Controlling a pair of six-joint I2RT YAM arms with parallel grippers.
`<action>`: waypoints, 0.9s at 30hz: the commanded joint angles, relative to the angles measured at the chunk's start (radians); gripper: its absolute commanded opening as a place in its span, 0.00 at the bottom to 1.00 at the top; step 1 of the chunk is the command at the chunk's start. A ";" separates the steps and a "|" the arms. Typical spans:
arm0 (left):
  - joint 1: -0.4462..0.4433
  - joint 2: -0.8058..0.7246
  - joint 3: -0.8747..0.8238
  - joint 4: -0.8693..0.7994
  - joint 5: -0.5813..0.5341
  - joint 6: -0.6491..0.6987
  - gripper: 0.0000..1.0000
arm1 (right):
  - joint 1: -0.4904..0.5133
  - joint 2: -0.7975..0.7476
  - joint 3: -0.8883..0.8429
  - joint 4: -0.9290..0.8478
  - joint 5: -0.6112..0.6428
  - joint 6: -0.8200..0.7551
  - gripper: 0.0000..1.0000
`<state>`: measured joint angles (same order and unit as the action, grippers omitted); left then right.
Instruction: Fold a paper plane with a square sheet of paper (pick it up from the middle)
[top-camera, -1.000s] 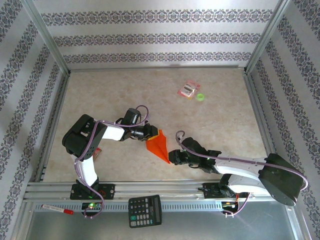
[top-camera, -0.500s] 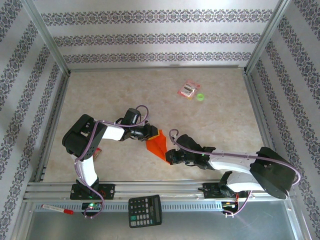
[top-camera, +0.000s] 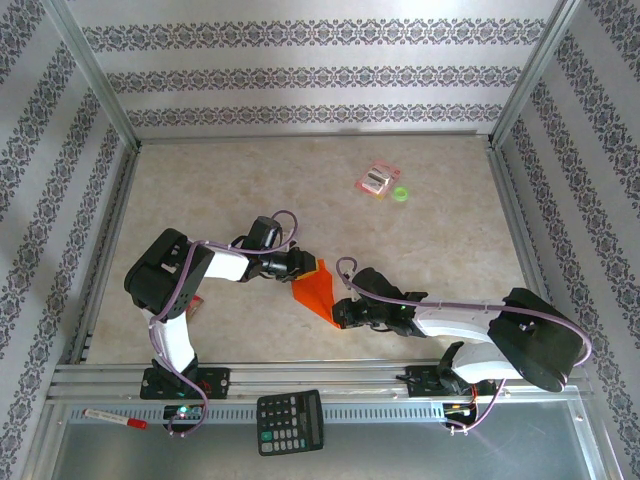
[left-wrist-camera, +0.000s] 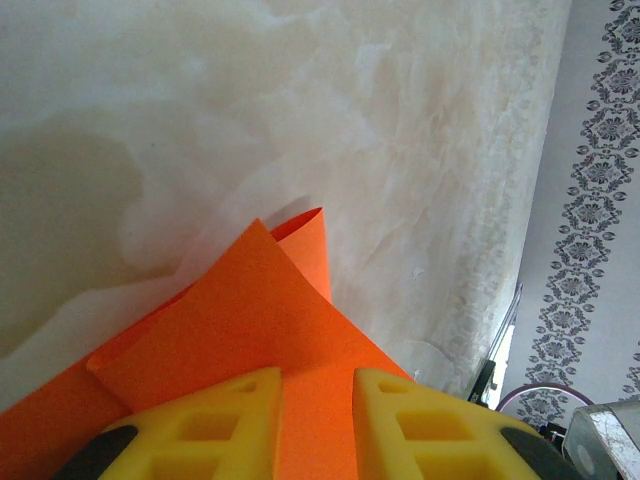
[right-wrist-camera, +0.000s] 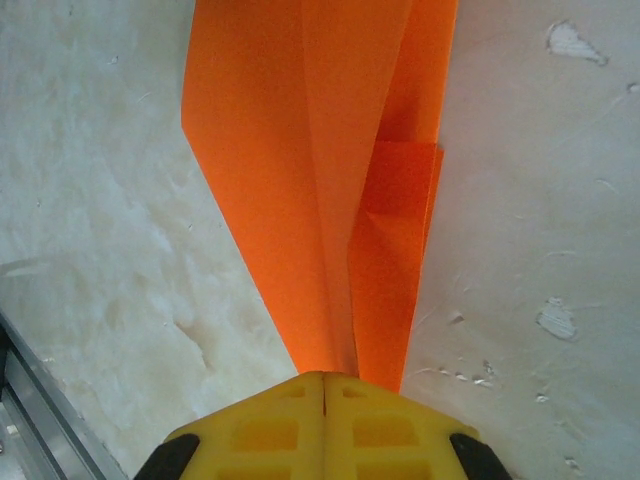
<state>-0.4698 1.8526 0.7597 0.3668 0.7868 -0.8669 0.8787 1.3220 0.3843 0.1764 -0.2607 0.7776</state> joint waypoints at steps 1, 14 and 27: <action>0.010 0.039 -0.005 -0.100 -0.047 0.038 0.26 | -0.012 0.011 0.005 0.018 -0.012 -0.023 0.03; 0.010 0.035 0.000 -0.109 -0.044 0.042 0.26 | -0.021 0.027 0.015 0.009 -0.012 -0.040 0.03; 0.010 0.033 -0.004 -0.109 -0.046 0.041 0.26 | -0.022 0.049 0.022 0.014 -0.024 -0.043 0.02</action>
<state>-0.4698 1.8526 0.7681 0.3485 0.7879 -0.8623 0.8658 1.3571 0.3847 0.1864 -0.2684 0.7532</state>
